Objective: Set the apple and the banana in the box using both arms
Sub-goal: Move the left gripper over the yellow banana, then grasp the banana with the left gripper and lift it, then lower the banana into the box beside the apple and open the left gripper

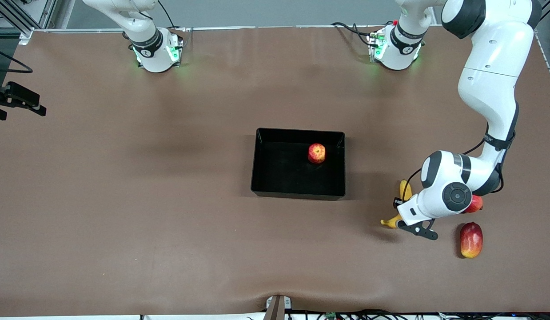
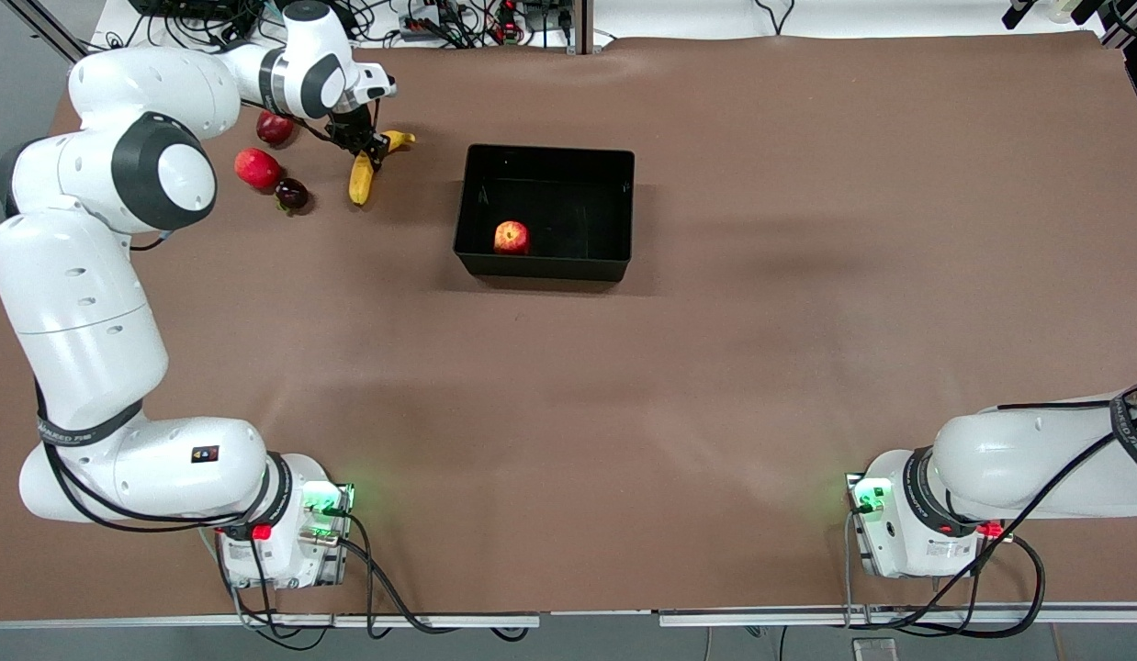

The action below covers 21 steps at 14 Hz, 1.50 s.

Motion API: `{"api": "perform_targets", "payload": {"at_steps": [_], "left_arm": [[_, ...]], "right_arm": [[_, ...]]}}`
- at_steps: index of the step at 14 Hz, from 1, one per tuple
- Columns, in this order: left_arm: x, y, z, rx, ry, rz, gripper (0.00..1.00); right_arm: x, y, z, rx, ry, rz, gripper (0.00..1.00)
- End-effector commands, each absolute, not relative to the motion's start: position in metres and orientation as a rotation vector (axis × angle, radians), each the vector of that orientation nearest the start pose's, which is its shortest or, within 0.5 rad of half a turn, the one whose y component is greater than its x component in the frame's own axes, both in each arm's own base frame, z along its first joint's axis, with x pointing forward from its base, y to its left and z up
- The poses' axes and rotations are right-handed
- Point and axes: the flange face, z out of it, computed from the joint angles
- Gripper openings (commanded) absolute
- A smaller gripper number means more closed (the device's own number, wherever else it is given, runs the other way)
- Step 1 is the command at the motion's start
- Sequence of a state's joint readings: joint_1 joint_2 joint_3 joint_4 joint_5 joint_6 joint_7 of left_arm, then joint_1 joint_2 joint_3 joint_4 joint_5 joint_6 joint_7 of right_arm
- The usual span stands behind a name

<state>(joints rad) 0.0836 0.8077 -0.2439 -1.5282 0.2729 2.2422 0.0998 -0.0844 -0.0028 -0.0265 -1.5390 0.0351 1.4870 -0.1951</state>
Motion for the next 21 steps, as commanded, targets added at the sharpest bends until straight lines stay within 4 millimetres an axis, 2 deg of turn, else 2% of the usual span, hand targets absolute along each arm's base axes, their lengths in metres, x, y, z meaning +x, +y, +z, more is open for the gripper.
{"api": "perform_targets", "payload": {"at_steps": [1,6,8,9,10,14,17,20,21], "left_arm": [[0.696,-0.085,0.220,-3.020,0.610,0.061,0.00],[0.687,-0.146,0.295,-3.013,0.708,0.002,0.00],[0.679,-0.175,0.319,-3.029,0.710,-0.023,0.00],[0.674,-0.195,0.324,-3.042,0.693,-0.031,0.00],[0.670,-0.214,0.328,-3.054,0.657,-0.044,0.00],[0.633,-0.322,0.338,-3.084,0.580,-0.084,0.00],[0.608,-0.377,0.338,-3.119,0.466,-0.093,0.00],[0.576,-0.442,0.317,-3.147,0.377,-0.071,0.00],[0.569,-0.452,0.304,-3.147,0.353,-0.052,0.00]], "right_arm": [[0.538,-0.057,0.641,-3.123,-0.121,0.047,1.00],[0.538,-0.059,0.645,-3.127,-0.118,0.038,1.00],[0.538,-0.058,0.645,-3.135,-0.123,0.040,1.00],[0.538,-0.058,0.645,-3.135,-0.123,0.038,1.00],[0.538,-0.057,0.645,-3.135,-0.123,0.038,1.00],[0.538,-0.057,0.645,-3.135,-0.118,0.038,1.00],[0.538,-0.058,0.645,-3.137,-0.115,0.038,1.00],[0.537,-0.062,0.645,-3.136,-0.104,0.038,1.00],[0.537,-0.062,0.645,-3.136,-0.103,0.038,1.00]]}}
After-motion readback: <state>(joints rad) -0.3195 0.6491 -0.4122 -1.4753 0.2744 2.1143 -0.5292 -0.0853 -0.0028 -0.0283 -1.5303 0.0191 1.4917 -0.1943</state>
